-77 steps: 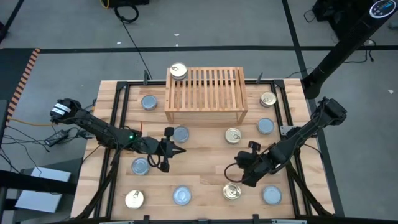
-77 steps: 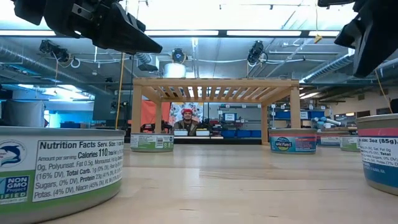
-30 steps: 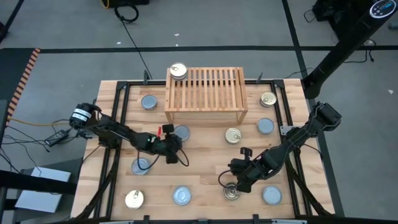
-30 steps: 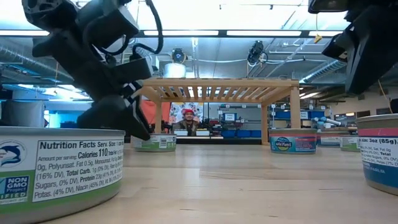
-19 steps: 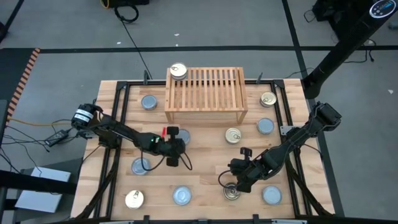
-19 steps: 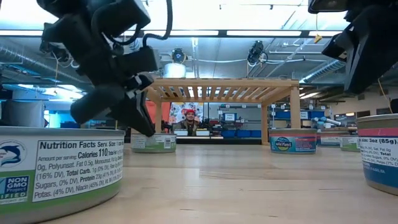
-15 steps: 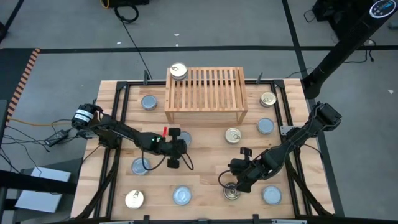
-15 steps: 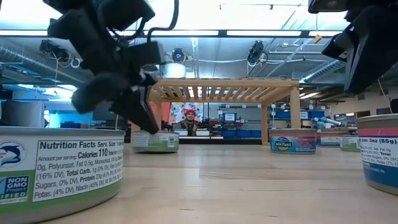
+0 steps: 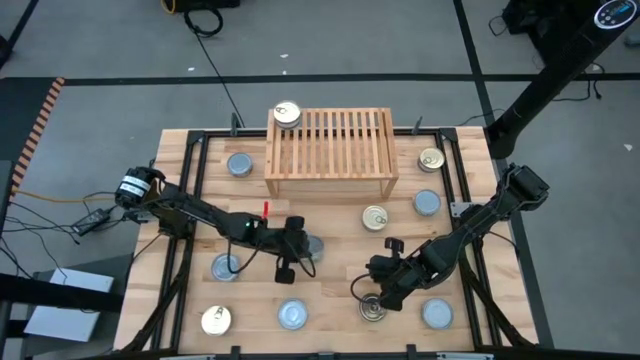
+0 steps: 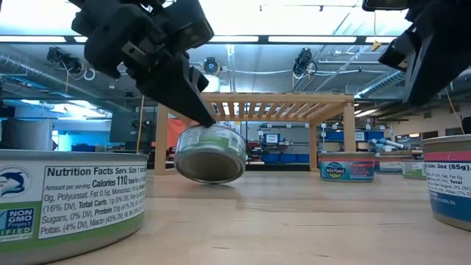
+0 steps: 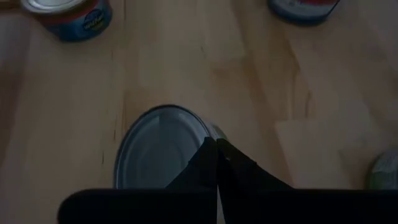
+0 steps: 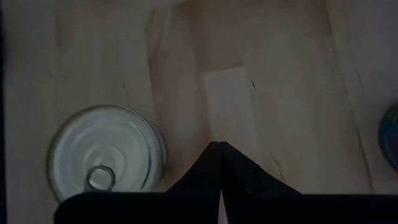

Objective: Stack canned seafood by type on shelf
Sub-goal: Put the green tuna can on the shelf

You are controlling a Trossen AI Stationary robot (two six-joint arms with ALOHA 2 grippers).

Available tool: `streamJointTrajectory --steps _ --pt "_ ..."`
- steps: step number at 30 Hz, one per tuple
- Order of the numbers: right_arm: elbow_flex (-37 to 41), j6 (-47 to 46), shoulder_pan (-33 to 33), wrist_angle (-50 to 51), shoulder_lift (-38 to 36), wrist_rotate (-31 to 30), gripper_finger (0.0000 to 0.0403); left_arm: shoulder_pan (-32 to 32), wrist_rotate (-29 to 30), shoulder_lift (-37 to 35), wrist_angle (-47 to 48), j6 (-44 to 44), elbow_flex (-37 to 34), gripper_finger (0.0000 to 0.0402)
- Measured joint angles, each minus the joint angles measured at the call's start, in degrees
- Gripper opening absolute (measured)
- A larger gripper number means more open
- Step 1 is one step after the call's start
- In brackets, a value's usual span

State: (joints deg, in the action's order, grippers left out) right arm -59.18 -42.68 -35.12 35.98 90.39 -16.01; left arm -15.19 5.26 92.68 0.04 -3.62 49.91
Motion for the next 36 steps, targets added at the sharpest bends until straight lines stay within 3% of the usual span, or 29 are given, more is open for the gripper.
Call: streamJointTrajectory --steps 16,28,36 --pt "0.0 4.77 0.86 -10.81 0.0 -5.51 0.0025 1.35 -4.48 0.15 -5.93 -7.59 0.0 0.0" --pt "0.02 -1.06 3.86 -11.68 0.0 -5.11 0.0032 4.33 -4.02 1.55 -6.62 -10.14 0.02 0.0" --pt "0.02 0.62 4.58 -12.21 0.0 -4.07 0.0044 5.08 -4.57 1.38 -6.33 -10.11 0.02 0.0"
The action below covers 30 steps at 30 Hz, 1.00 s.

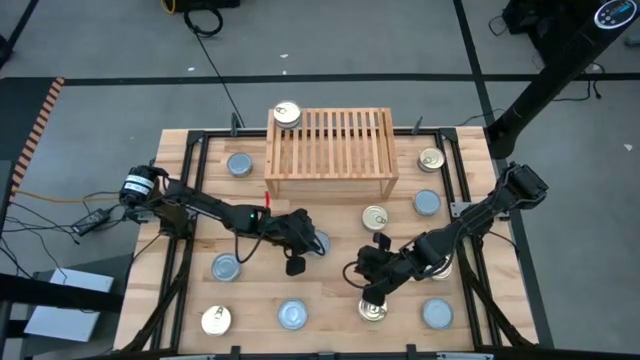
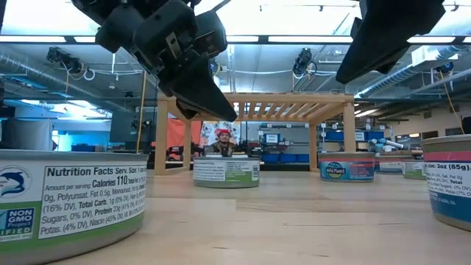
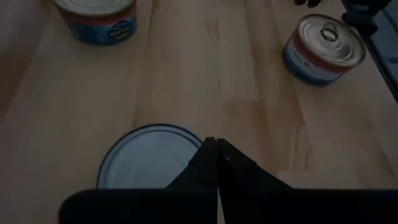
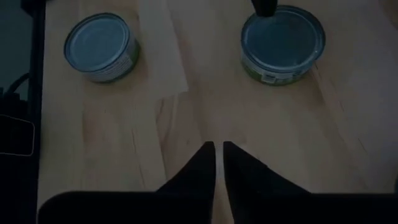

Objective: Stack canned seafood by type on shelf
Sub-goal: Put the green tuna can on the shelf

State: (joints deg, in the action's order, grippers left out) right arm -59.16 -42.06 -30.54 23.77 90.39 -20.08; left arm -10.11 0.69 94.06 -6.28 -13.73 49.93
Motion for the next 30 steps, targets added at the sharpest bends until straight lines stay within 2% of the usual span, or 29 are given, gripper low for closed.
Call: streamJointTrajectory --steps 4,8,13,21,30 --pt "0.02 3.57 0.97 -1.55 0.5 -0.8 0.0047 0.29 4.17 -0.02 3.15 1.86 0.0 0.0" --pt "0.17 10.08 3.11 -6.42 4.73 -0.71 0.0032 2.69 7.29 0.14 6.01 4.17 -0.06 0.0" --pt "0.17 18.03 6.16 -16.52 12.48 0.57 0.0007 5.59 7.83 1.13 2.2 8.15 -2.23 0.0" --pt "0.11 20.58 10.91 -22.97 20.25 4.94 0.0011 6.48 8.04 4.87 -3.62 11.24 -4.4 0.0" --pt "0.11 21.22 12.76 -26.67 19.88 4.72 0.001 5.34 8.63 7.23 -3.87 11.99 -4.42 0.0"
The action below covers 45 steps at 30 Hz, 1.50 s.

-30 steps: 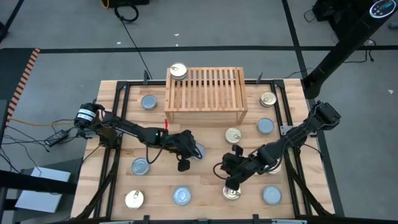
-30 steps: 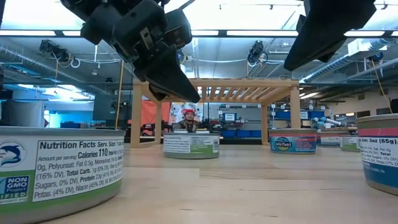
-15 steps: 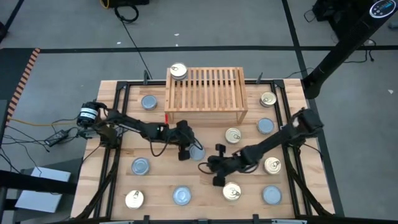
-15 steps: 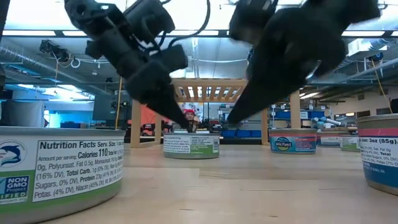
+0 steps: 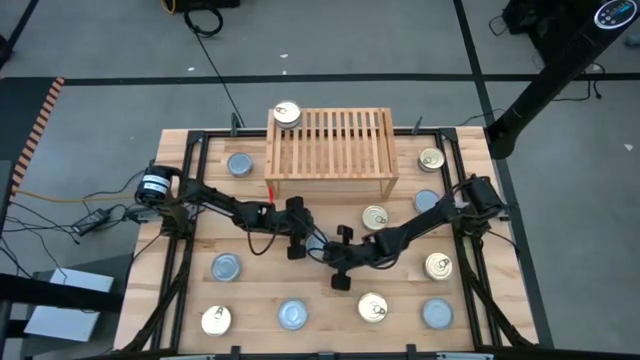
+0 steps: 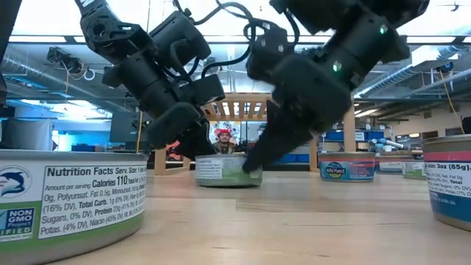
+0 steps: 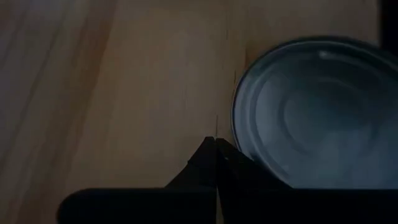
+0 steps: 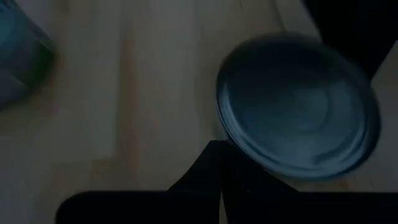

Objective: Stack canned seafood by type on shelf
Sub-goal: Put the green tuna can on the shelf

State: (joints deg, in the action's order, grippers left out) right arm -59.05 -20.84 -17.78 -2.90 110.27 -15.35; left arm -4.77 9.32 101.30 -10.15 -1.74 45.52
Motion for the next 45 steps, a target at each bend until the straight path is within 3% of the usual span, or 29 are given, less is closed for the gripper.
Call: streamJointTrajectory --steps 11,21,30,40,45 --pt "-0.13 0.07 0.14 0.08 -6.22 -3.74 0.001 -2.29 -0.43 0.13 -0.65 0.74 0.0 0.0" --pt "-0.18 0.04 1.09 0.9 -7.14 -3.61 0.0011 -6.22 -1.02 0.13 -1.94 3.29 0.02 0.0" --pt "-0.14 -0.59 0.91 1.43 -7.05 -2.59 0.0015 -6.27 4.52 -1.35 0.39 6.23 0.11 0.0" --pt "-0.07 -1.49 1.09 4.05 -8.65 -0.83 0.0046 -6.57 6.08 -4.38 1.57 5.88 -0.53 0.0" --pt "-0.09 -1.49 1.09 4.27 -9.24 -0.94 0.009 -6.57 6.6 -5.0 -0.95 3.89 -3.47 0.0"
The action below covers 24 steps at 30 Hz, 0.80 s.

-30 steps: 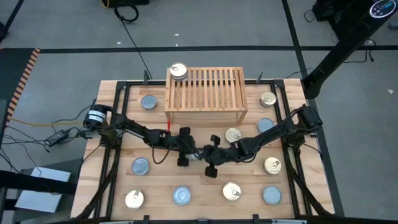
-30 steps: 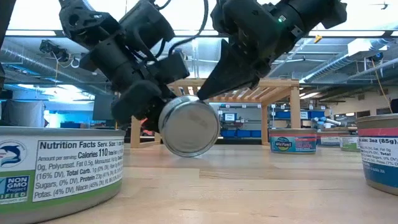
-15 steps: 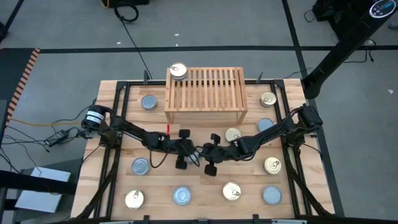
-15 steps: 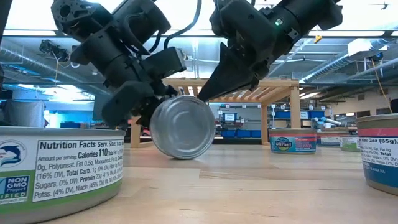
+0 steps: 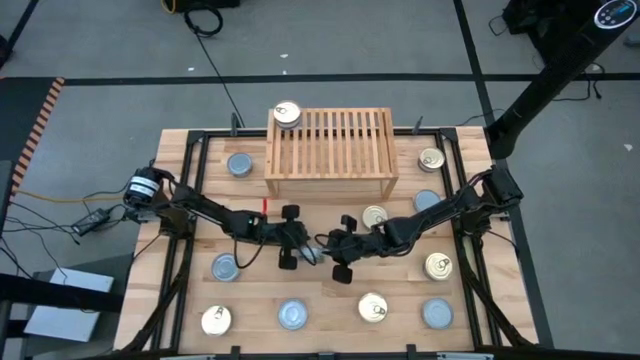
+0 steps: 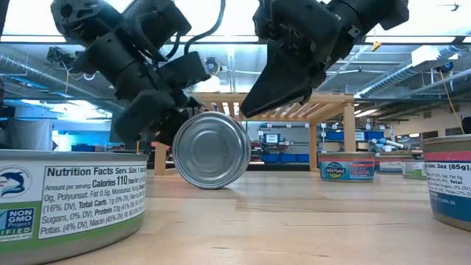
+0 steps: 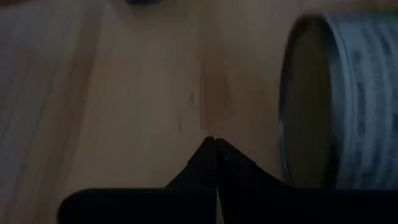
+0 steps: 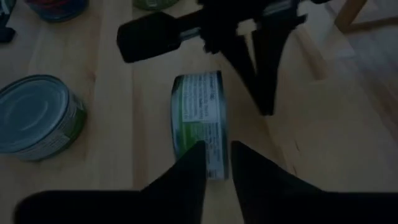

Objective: Stack canned seafood by type on shelf
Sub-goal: Put the green tuna can on the shelf

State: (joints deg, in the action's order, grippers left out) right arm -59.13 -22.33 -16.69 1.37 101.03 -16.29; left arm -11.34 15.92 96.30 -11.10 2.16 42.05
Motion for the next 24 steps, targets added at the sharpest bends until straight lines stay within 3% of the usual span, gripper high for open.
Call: streamJointTrajectory --steps 8,14,24 --pt "-0.33 -0.42 -1.88 -0.41 0.0 -1.31 0.0209 -0.04 -0.26 -3.29 -11.75 -2.42 -7.3 0.0" --pt "-1.69 0.36 -2.37 -1.34 0.09 -2.66 0.0282 -0.04 -0.31 -4.62 -15.14 -2.82 -9.34 0.0" --pt "-1.78 2.73 -1.29 -6.02 0.73 -4.8 0.0298 -0.04 -0.2 -4.6 -16.37 -3.17 -9.29 0.0"
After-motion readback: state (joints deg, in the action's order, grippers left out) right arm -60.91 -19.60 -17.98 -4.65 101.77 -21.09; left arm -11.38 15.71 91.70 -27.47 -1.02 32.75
